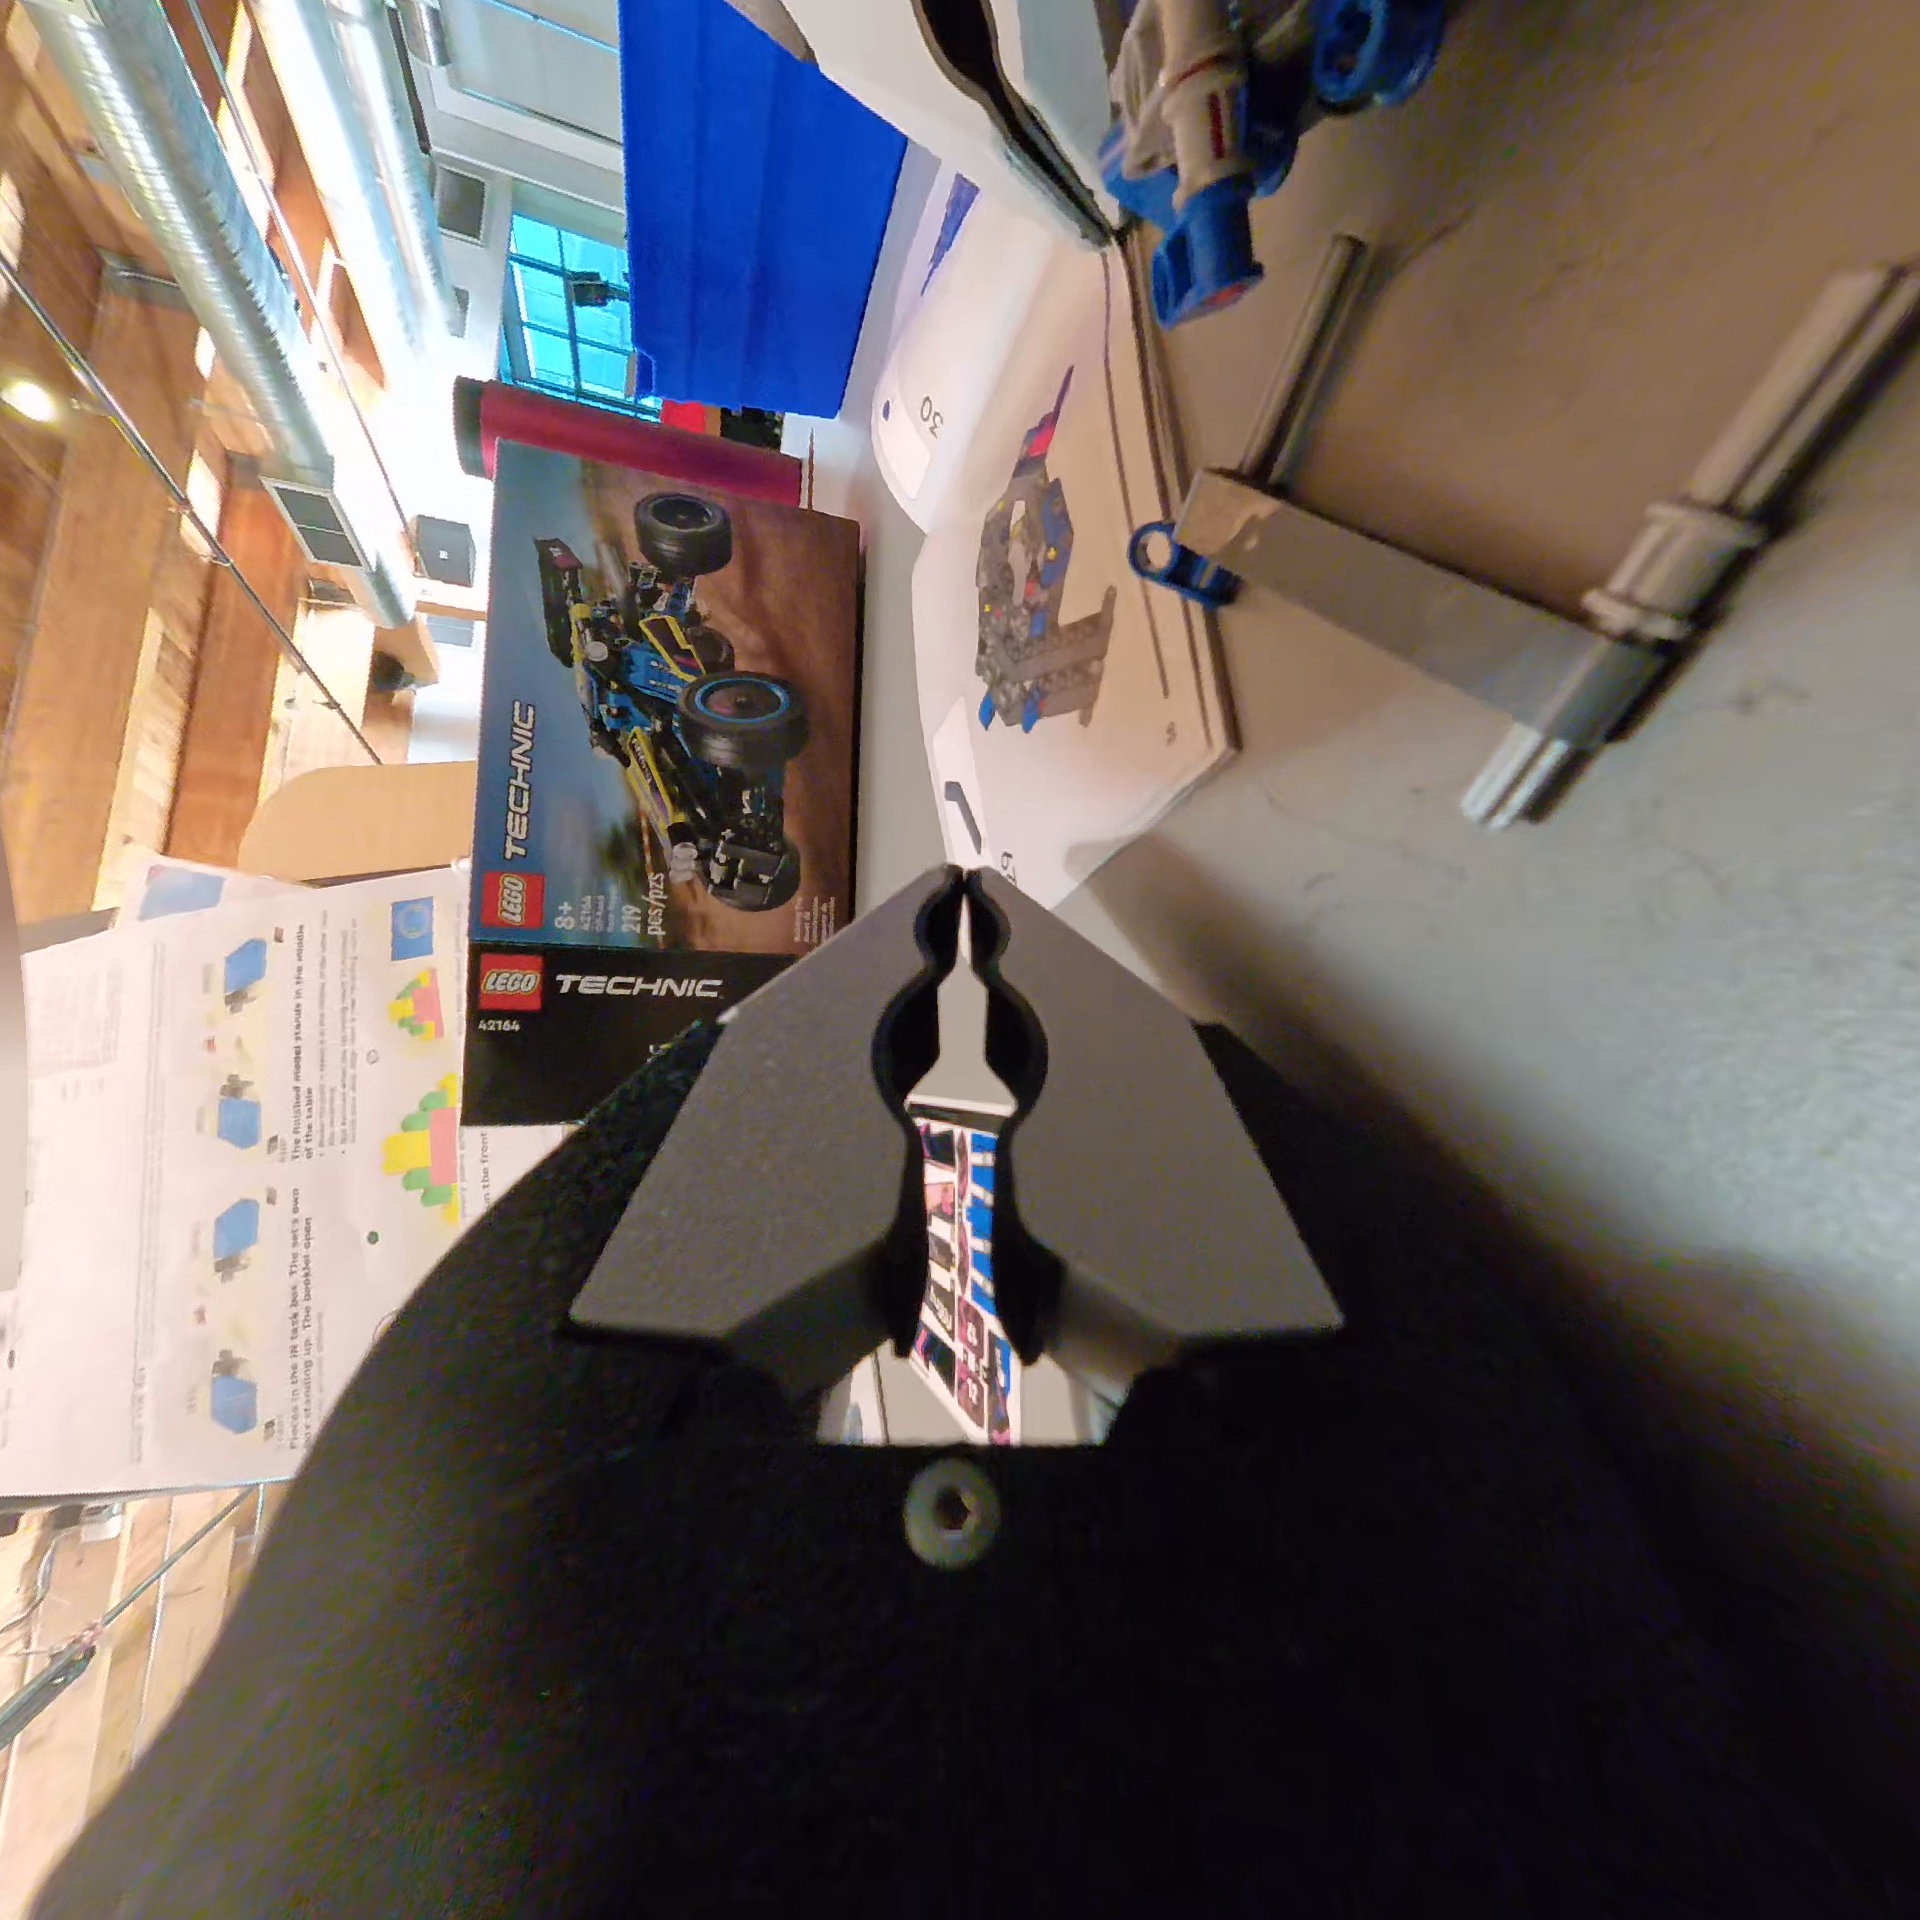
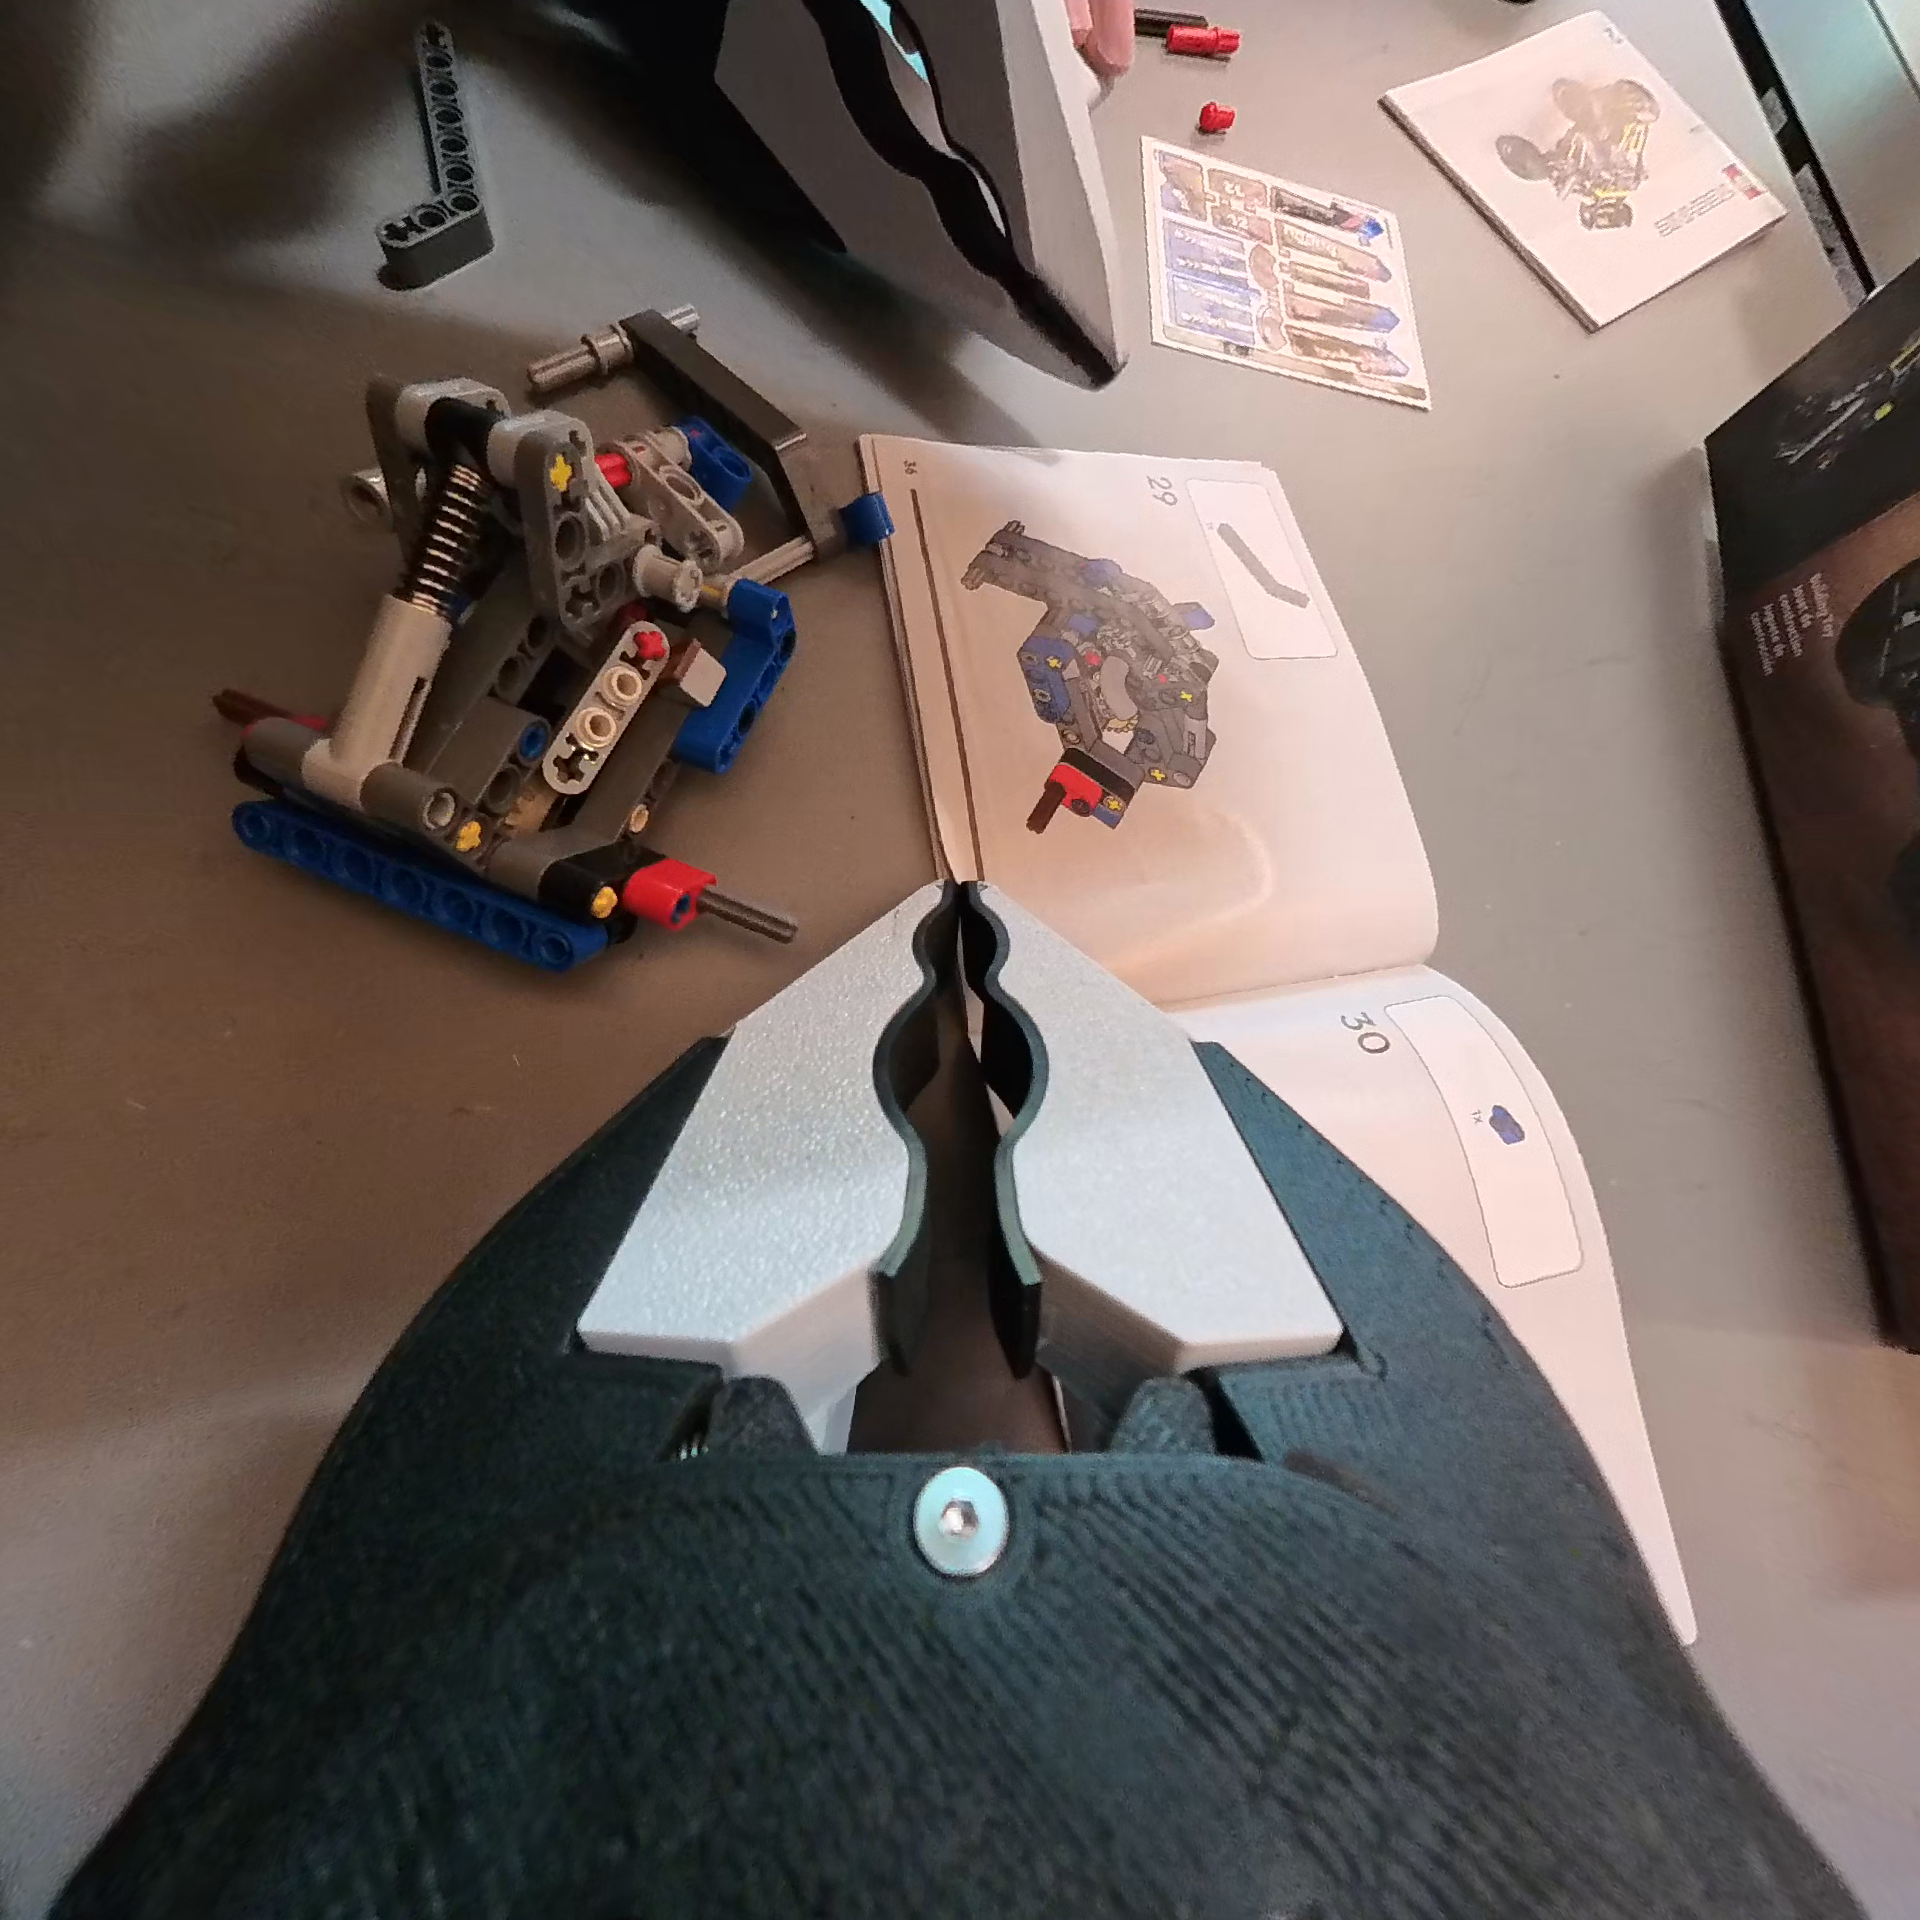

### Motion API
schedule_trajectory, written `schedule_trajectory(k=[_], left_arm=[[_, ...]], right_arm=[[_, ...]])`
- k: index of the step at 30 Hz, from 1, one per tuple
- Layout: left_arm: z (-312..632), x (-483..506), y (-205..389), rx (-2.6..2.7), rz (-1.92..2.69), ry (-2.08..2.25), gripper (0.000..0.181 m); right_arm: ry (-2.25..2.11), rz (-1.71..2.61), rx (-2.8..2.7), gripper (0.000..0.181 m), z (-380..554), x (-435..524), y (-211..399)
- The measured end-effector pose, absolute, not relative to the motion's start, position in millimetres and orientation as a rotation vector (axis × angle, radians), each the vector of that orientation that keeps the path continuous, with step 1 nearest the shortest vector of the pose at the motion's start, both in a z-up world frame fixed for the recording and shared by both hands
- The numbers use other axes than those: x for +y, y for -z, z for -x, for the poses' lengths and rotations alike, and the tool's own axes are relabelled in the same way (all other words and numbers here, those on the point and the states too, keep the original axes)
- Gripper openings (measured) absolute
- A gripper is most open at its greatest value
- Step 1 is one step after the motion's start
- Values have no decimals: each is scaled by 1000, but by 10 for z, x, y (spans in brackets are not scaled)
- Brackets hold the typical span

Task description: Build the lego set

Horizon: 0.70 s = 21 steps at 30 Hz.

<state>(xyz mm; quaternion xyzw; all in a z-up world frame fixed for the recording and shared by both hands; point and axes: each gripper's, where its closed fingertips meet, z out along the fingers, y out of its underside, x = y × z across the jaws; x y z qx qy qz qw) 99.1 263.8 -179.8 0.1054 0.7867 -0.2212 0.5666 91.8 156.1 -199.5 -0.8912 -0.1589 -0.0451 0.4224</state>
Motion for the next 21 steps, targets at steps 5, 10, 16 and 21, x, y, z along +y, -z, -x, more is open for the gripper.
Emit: schedule_trajectory(k=[5, 10, 16, 21], left_arm=[[-988, 2636, 1795, 1844, -259, 507, 0], [-981, 2622, 1782, 1831, -280, 487, 0], [-969, 2598, 1709, 1789, -311, 458, 0], [-936, 2551, 1643, 1740, -376, 400, 0]], right_arm=[[126, 2236, -418, 0, -907, 1565, 1993], [152, 2236, -443, 0, -907, 1564, 1996], [186, 2241, -467, 0, -912, 1567, 1994], [236, 2255, -490, 0, -938, 1555, 1996]])
